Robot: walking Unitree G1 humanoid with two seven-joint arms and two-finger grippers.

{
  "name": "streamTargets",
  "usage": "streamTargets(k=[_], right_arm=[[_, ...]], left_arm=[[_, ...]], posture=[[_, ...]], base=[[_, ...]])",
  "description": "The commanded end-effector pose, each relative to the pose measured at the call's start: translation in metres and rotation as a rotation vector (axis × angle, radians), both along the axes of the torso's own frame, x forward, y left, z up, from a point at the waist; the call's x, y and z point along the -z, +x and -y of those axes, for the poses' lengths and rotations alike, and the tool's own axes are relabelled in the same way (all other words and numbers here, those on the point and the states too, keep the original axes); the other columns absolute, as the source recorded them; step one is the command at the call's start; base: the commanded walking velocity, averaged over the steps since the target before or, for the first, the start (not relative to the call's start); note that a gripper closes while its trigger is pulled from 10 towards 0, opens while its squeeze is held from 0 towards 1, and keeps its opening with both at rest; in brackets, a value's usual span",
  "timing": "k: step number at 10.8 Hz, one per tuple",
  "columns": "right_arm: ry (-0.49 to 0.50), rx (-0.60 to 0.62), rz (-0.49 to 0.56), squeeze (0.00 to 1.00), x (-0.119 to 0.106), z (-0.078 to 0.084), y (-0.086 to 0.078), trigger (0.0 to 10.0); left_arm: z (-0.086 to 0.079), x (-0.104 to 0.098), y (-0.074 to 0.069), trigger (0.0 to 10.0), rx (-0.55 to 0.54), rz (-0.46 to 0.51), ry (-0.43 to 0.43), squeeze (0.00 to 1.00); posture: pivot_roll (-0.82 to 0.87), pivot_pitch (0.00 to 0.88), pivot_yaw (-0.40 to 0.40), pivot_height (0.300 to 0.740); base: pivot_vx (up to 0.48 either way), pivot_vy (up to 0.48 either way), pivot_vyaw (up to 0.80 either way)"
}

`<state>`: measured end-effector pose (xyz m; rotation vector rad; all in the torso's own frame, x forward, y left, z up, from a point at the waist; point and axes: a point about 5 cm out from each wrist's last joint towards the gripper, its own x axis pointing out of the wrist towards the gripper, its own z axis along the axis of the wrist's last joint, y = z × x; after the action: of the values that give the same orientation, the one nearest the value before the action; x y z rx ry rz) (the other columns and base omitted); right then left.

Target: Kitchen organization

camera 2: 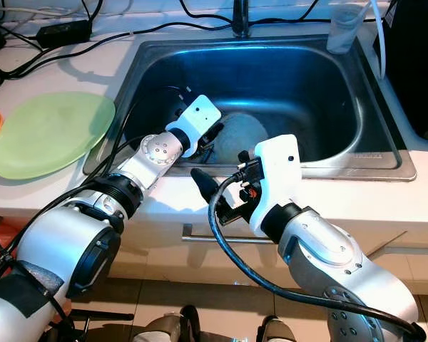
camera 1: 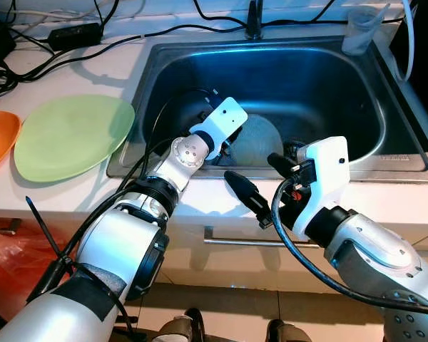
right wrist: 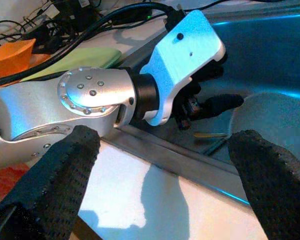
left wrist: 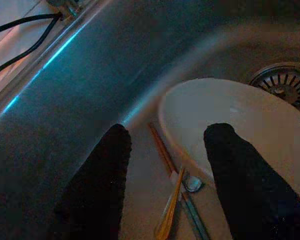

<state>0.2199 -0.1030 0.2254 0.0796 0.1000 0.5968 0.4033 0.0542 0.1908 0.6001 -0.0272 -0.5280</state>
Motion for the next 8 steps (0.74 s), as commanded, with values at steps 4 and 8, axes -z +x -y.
streamTargets(k=[4,8], right_arm=[[0.002,-0.029,0.017,0.0,-0.001,-0.004,0.003,10.0],[0.015,-0.047,0.046,0.0,-0.003,-0.008,0.015,10.0]], left_arm=[[-0.016,-0.016,0.007,10.0,-0.047,0.042,-0.055,1.0],[-0.035,-0.045,0.012,10.0,-0.075,0.168,-0.115,1.0]], posture=[[-0.19,0.164,0.12,0.74],[-0.13,0.113,0.115,0.74]], base=[[0.0,0.0,0.0],[0.0,0.0,0.0]])
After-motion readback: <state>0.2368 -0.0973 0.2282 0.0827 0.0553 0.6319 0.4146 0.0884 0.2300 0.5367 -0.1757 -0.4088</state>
